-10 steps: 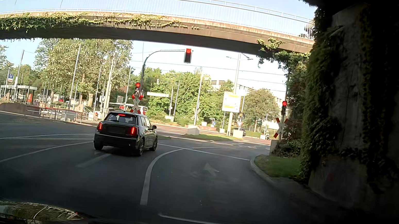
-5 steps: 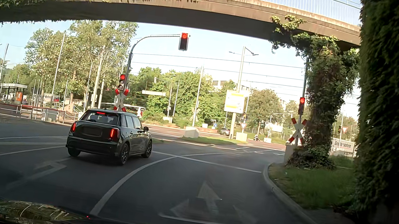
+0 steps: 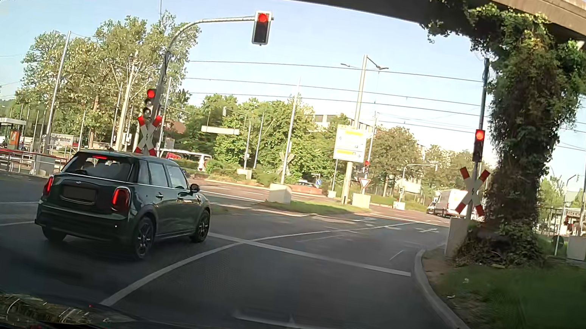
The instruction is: Follow the waypoints while adhering to traffic rules and regulations
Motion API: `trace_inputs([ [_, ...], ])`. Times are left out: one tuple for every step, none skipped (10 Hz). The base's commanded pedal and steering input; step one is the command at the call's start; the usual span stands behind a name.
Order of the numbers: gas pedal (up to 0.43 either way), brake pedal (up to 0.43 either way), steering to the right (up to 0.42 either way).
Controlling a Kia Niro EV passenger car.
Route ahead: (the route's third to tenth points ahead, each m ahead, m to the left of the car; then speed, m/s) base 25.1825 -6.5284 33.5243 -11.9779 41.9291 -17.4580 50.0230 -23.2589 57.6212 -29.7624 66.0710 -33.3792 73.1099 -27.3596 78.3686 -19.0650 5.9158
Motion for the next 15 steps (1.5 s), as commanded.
trace_inputs([
  [0.000, 0.262, -0.008],
  [0.000, 0.280, -0.009],
  [0.000, 0.293, -0.009],
  [0.000, 0.305, -0.009],
  [0.000, 0.305, -0.009],
  [0.000, 0.311, -0.009],
  [0.000, 0.311, -0.004],
  [0.000, 0.323, 0.005],
  [0.000, 0.335, 0.018],
  [0.000, 0.341, 0.039],
  [0.000, 0.348, 0.055],
  [0.000, 0.348, 0.070],
  [0.000, 0.341, 0.090],
  [0.000, 0.341, 0.110],
  [0.000, 0.323, 0.153],
])
